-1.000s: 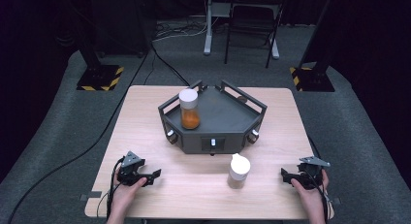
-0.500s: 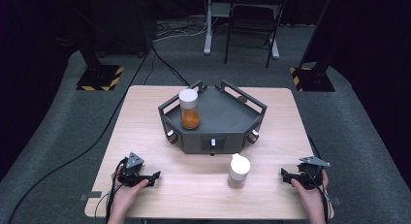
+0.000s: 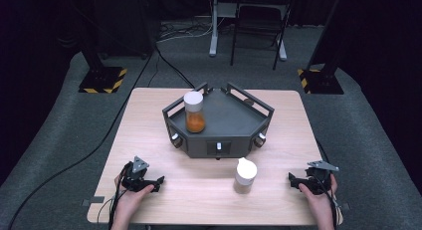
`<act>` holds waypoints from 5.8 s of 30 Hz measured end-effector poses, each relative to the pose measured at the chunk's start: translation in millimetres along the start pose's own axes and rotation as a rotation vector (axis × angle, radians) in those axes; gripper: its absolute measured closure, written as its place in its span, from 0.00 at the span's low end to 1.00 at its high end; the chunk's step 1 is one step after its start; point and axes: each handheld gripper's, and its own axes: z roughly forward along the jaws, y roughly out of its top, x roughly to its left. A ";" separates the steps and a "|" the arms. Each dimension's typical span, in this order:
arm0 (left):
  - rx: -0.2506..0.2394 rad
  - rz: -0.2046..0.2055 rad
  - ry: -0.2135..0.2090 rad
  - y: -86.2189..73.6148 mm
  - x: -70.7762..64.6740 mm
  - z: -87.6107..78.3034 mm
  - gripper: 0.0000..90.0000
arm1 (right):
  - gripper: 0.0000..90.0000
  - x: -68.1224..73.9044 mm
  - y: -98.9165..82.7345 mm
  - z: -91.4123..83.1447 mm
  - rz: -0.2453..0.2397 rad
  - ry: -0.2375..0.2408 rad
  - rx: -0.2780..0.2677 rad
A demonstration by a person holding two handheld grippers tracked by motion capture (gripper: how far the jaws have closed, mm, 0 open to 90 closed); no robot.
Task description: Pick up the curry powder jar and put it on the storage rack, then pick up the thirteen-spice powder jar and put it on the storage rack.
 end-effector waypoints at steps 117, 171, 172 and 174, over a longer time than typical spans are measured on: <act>0.004 -0.001 -0.005 0.7 0.7 0.3 0.07 | 0.07 59.9 22.8 -79.7 -0.239 0.387 -0.223; 0.004 -0.001 -0.005 0.7 0.7 0.3 0.07 | 0.22 125.4 14.4 -37.7 -0.275 0.367 -0.229; 0.004 -0.001 -0.005 0.7 0.6 0.3 0.07 | 0.23 126.1 14.3 -37.3 -0.279 0.365 -0.230; 0.004 -0.001 -0.005 0.7 0.6 0.3 0.07 | 0.25 128.0 14.4 -36.8 -0.285 0.357 -0.229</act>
